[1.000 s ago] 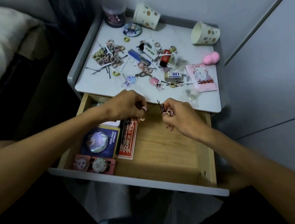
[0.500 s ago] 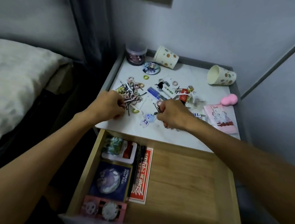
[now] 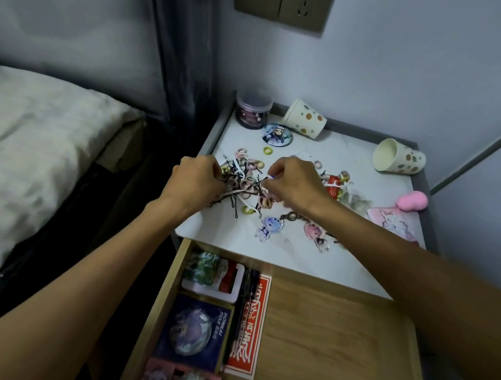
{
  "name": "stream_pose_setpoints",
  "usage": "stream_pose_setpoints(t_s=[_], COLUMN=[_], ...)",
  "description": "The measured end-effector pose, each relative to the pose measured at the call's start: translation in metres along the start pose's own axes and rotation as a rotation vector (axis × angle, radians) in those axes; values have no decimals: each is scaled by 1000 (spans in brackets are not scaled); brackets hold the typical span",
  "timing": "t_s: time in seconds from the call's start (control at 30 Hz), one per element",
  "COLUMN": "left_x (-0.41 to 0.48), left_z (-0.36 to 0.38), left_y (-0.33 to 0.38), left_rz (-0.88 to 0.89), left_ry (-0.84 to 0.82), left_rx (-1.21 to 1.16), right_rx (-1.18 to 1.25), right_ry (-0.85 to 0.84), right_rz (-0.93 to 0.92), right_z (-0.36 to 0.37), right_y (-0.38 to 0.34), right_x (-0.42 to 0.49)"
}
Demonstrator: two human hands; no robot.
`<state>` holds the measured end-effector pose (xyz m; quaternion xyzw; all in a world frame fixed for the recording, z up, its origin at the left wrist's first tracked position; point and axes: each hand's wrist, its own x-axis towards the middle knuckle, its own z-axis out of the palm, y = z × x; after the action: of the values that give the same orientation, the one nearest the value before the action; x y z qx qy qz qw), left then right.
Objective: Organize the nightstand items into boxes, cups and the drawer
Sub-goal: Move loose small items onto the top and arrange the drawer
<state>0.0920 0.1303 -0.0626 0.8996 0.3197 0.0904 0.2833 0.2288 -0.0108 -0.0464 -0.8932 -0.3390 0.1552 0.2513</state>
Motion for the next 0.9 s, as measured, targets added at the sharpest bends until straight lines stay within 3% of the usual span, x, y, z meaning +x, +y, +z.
stream_pose_setpoints(t_s=[0.13, 0.23, 0.43, 0.7, 0.83, 0.9], left_x=[-4, -9, -7, 7, 37, 47], left_z=[-1, 3, 15, 26, 48, 56], left_y=[10, 21, 28, 60, 90, 93], left_rz=[51, 97, 161, 376, 490, 530], left_ry=[67, 80, 21, -32, -153, -201], left_rx=[5, -2, -1, 57, 246, 343], right_rx=[-303, -444, -387, -218, -312, -376], right_ry=[188, 121, -88, 18, -54, -11], right_rz=[-73, 13, 74, 101, 160, 191], right_z=[-21, -31, -33, -68, -64, -57], right_y=[18, 38, 45, 58, 74, 76], right_x=[12, 26, 40, 30, 7, 1])
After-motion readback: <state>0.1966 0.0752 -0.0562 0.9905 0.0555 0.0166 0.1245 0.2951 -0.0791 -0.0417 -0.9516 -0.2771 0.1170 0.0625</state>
